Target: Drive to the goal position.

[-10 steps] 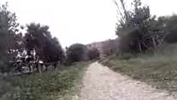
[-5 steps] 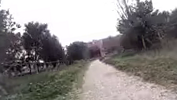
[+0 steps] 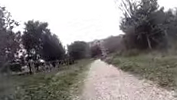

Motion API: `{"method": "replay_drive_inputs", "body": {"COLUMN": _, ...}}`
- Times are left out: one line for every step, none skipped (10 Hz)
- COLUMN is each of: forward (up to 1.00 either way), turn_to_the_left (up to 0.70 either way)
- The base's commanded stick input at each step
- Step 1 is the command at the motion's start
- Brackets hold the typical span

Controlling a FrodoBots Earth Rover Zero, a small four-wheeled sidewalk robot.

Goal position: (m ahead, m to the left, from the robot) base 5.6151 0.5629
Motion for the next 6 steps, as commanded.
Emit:
{"method": "replay_drive_inputs", "body": {"forward": 0.7, "turn_to_the_left": 0.0}}
{"method": "replay_drive_inputs", "body": {"forward": 0.7, "turn_to_the_left": 0.0}}
{"method": "replay_drive_inputs", "body": {"forward": 0.7, "turn_to_the_left": 0.0}}
{"method": "replay_drive_inputs", "body": {"forward": 0.7, "turn_to_the_left": 0.0}}
{"method": "replay_drive_inputs", "body": {"forward": 0.7, "turn_to_the_left": 0.0}}
{"method": "replay_drive_inputs", "body": {"forward": 0.7, "turn_to_the_left": 0.0}}
